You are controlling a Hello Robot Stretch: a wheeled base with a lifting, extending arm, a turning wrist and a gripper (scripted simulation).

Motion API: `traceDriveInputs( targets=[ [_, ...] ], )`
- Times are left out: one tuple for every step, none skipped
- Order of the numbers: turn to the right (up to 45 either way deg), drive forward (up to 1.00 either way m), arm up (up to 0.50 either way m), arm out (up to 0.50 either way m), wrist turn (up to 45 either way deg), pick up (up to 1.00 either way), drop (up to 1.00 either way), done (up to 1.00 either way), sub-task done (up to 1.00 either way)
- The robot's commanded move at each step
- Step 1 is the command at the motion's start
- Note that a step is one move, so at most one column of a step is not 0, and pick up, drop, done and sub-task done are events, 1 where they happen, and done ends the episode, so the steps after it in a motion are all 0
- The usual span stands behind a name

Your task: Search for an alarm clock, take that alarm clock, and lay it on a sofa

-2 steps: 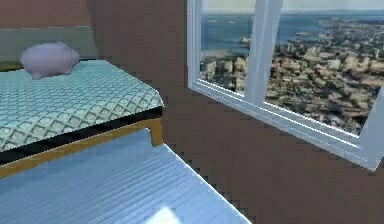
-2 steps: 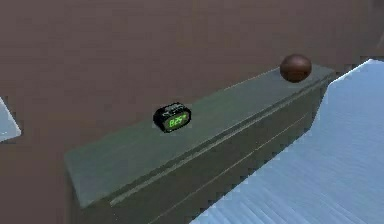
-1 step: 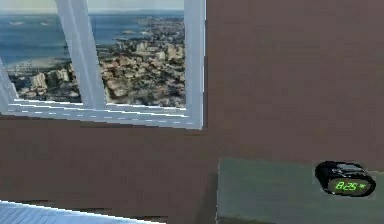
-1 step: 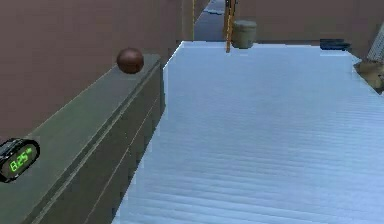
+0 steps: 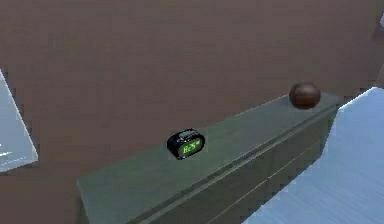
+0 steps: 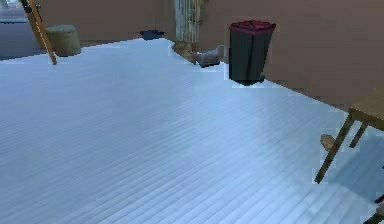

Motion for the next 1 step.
traceDriveInputs(
  targets=[
    [24.0,0.0,0.0,0.0,0.0,0.0,0.0,0.0,0.0]
  ],
)
